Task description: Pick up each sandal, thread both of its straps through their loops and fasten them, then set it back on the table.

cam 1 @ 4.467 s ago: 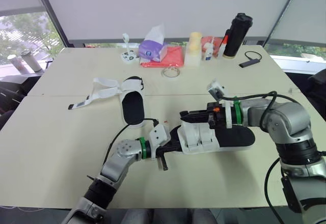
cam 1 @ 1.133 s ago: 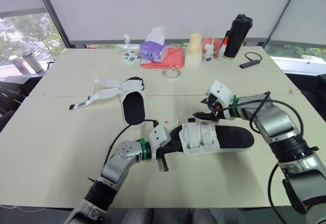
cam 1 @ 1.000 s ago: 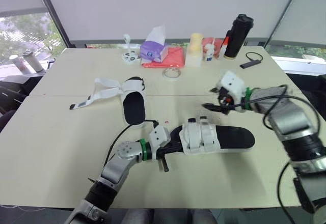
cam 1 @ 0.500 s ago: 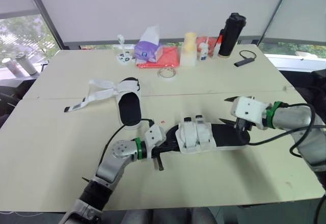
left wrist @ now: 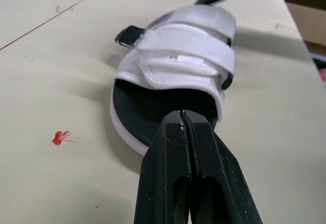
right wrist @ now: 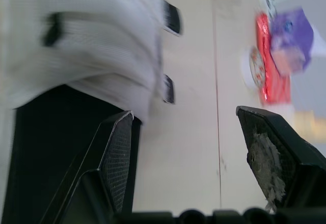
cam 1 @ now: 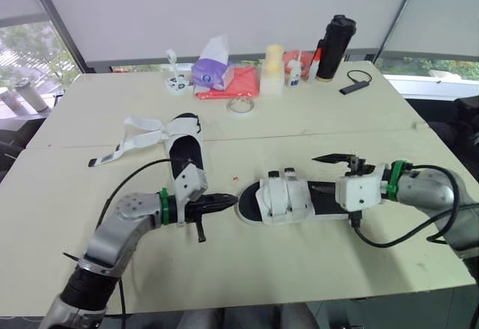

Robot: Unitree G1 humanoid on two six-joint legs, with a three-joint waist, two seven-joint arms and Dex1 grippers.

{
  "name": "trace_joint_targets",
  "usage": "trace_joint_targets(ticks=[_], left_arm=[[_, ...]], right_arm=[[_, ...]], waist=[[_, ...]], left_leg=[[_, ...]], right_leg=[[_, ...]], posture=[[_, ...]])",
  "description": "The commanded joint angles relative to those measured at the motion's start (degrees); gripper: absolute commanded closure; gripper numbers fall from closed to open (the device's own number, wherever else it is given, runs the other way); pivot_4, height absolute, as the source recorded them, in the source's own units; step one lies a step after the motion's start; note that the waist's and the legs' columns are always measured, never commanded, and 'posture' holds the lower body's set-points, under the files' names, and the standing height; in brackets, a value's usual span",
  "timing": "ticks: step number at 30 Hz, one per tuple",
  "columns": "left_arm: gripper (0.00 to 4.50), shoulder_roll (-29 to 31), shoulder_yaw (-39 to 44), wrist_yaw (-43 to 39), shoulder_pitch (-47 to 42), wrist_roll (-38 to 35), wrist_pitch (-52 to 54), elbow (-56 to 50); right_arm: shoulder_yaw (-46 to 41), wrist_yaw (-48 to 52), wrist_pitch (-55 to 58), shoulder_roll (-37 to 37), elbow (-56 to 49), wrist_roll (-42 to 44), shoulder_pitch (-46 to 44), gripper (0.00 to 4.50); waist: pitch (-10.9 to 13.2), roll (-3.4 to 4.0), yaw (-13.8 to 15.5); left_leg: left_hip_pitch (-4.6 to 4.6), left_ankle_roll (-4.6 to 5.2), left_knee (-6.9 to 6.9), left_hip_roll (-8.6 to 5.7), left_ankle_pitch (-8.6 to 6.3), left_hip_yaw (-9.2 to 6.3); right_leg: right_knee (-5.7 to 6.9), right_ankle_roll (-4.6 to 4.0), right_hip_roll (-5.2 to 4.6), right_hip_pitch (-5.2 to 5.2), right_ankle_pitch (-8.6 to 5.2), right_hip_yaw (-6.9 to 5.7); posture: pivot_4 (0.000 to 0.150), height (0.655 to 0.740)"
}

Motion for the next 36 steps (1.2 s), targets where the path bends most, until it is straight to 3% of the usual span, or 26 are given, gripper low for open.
trace_joint_targets(ticks=[1,11,25,28,33,36], left_arm=[[4.50,1.3,3.7,0.2,-2.9,-4.4,3.5,-3.8],[4.50,4.7,8.5,0.4,-6.3,-13.1,12.6,-7.1],[4.50,4.5,8.2,2.9,-6.8,-12.9,12.5,-7.6],[4.50,4.2,8.0,3.5,-6.4,-12.6,12.1,-7.9],[4.50,4.0,7.9,4.1,-5.9,-12.5,11.9,-8.3],[4.50,3.9,7.9,4.3,-5.7,-12.5,11.8,-8.4]], right_arm=[[1.9,-0.9,-9.6,0.1,2.7,-4.1,-1.9,1.06],[6.6,-7.9,-25.0,5.9,10.9,-13.7,-8.4,1.06],[11.7,-19.3,-36.8,13.3,19.1,-25.3,-15.9,1.06],[11.7,-20.5,-36.5,13.3,19.8,-27.0,-16.6,1.87],[11.4,-22.2,-35.8,12.8,19.5,-28.5,-16.3,4.41],[10.6,-22.9,-34.3,12.4,18.3,-28.8,-15.2,4.46]], waist=[[0.1,-0.01,0.0],[0.3,-0.12,-0.4],[0.4,-0.12,-0.3],[0.4,-0.12,-0.3],[0.4,-0.12,-0.3],[0.4,-0.11,-0.3]], left_leg=[[0.00,-0.01,0.02,0.00,0.00,0.00],[0.02,-0.14,0.01,-0.01,0.09,0.06],[0.06,-0.41,-0.02,0.02,0.27,-0.07],[0.06,-0.43,-0.02,0.02,0.28,-0.08],[0.06,-0.43,-0.02,0.02,0.29,-0.08],[0.07,-0.44,-0.02,0.01,0.29,-0.08]], right_leg=[[0.03,0.00,0.00,0.00,0.00,0.00],[0.47,0.01,0.03,-0.23,0.00,0.10],[0.57,-0.03,0.20,-0.23,0.00,0.17],[0.57,-0.04,0.22,-0.23,0.00,0.19],[0.58,-0.04,0.23,-0.22,0.00,0.21],[0.58,-0.04,0.24,-0.22,0.00,0.23]], posture=[[0.150,0.7400],[0.150,0.7400],[0.150,0.7400],[0.150,0.7400],[0.150,0.7400],[0.150,0.7400]])
